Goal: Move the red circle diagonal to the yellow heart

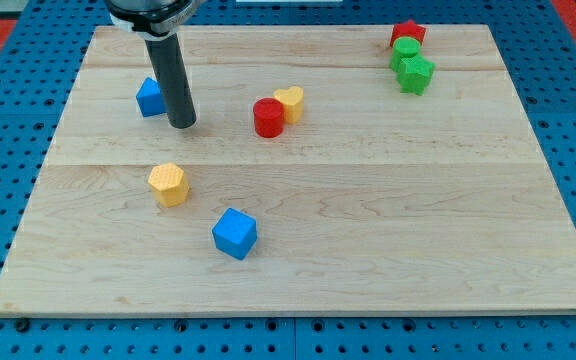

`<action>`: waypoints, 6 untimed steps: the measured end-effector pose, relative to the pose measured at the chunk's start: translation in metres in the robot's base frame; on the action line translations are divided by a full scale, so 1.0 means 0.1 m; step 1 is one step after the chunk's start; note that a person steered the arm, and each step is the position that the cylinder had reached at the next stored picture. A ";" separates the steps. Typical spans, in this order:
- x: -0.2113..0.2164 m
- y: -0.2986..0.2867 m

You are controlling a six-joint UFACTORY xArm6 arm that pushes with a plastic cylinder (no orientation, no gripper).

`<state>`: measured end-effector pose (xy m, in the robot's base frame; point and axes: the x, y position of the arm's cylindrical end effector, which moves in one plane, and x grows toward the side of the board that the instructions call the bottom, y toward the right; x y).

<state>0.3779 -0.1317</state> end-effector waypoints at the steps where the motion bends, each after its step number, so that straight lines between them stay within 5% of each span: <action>1: 0.00 0.00; 3: 0.34 -0.02; 5: 0.24 1.29; 6: -0.08 0.85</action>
